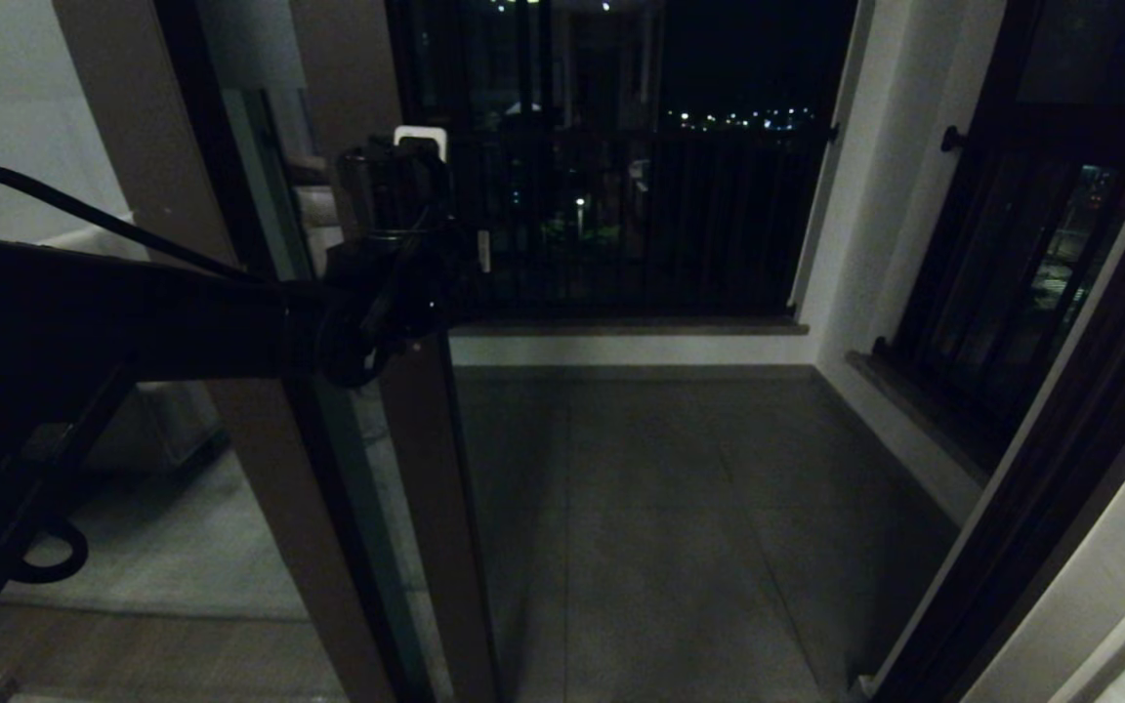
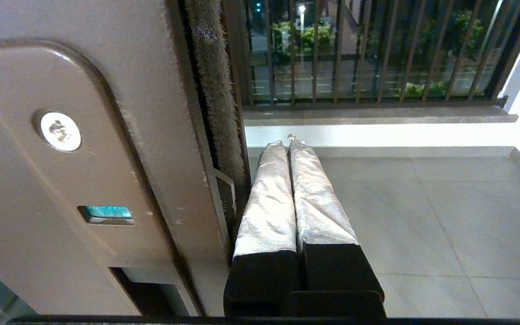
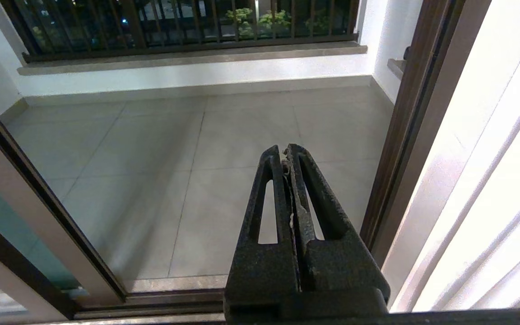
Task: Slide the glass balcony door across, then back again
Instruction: Open the slid door
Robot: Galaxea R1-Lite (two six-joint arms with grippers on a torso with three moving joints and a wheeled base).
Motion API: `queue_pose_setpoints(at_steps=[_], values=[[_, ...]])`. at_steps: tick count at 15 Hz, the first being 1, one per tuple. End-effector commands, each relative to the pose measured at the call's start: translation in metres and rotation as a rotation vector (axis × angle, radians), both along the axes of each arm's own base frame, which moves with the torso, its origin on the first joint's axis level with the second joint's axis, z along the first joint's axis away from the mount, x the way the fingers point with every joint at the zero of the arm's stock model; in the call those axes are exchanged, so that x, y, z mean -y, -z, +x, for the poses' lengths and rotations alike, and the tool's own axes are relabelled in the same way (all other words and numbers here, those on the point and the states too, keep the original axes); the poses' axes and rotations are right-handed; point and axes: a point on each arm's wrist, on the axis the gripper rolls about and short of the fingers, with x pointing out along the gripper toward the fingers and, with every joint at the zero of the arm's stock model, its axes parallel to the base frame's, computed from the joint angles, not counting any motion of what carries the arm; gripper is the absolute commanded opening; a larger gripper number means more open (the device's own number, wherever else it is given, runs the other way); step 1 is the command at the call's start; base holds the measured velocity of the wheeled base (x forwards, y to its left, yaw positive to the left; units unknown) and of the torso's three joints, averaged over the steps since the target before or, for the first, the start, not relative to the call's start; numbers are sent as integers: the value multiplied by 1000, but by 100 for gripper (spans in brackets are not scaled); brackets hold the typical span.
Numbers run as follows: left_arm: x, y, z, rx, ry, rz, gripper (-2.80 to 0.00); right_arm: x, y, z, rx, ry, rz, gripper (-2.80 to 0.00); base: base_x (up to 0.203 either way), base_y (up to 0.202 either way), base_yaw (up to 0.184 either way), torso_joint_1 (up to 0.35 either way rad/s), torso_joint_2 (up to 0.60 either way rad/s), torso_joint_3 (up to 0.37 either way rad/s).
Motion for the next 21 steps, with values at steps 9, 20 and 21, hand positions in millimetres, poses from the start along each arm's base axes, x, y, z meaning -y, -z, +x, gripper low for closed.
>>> queue_pose_setpoints(at_steps=[9, 20, 21], values=[[-13, -2, 1, 6, -35, 0, -280, 0, 0, 0, -3, 0, 0, -280, 0, 0, 0, 0, 0, 0], [-27, 2, 5, -7, -66, 5, -280, 0, 0, 0, -3, 0, 0, -280, 0, 0, 0, 0, 0, 0], [-30, 2, 6, -7, -71, 7, -280, 0, 0, 0, -3, 0, 0, -280, 0, 0, 0, 0, 0, 0]])
